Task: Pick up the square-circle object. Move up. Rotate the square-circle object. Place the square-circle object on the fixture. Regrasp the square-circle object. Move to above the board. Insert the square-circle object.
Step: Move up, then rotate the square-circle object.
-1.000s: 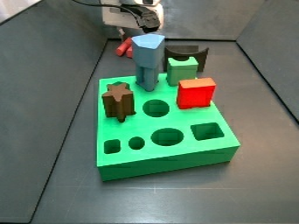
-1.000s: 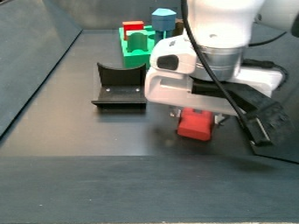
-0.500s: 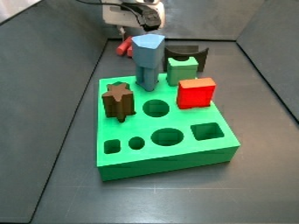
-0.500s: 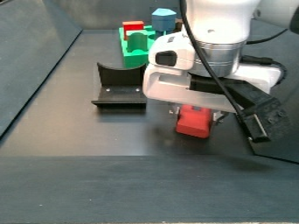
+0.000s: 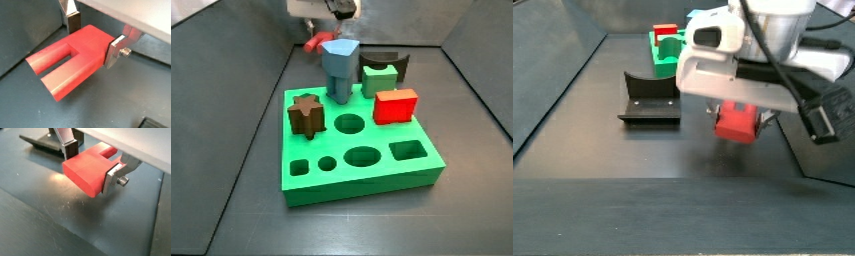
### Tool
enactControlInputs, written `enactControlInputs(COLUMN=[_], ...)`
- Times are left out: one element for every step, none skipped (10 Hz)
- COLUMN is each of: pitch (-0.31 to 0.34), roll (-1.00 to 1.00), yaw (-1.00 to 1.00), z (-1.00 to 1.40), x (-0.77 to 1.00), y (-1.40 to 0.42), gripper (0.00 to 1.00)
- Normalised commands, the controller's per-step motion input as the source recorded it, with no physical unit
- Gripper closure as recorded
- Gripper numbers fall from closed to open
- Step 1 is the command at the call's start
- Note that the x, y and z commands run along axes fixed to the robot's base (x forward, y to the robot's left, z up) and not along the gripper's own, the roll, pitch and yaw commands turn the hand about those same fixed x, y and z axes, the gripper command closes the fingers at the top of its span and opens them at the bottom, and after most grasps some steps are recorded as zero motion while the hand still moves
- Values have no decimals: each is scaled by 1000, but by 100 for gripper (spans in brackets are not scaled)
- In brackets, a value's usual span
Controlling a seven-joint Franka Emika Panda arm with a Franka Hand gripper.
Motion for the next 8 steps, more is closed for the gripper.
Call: enactControlInputs(pitch=[131, 0, -7, -3, 10, 43, 69, 84], roll=[89, 0, 21, 58, 67, 82, 95, 107], yaw=[10, 0, 7, 14, 14, 18, 21, 25], z=[257, 743, 686, 618, 552, 412, 297, 182], x=[-5, 21, 20, -21, -27, -19, -16, -17], y=[-10, -1000, -1000, -873, -748, -489, -289, -89], gripper=[100, 100, 100, 100, 100, 100, 100, 100])
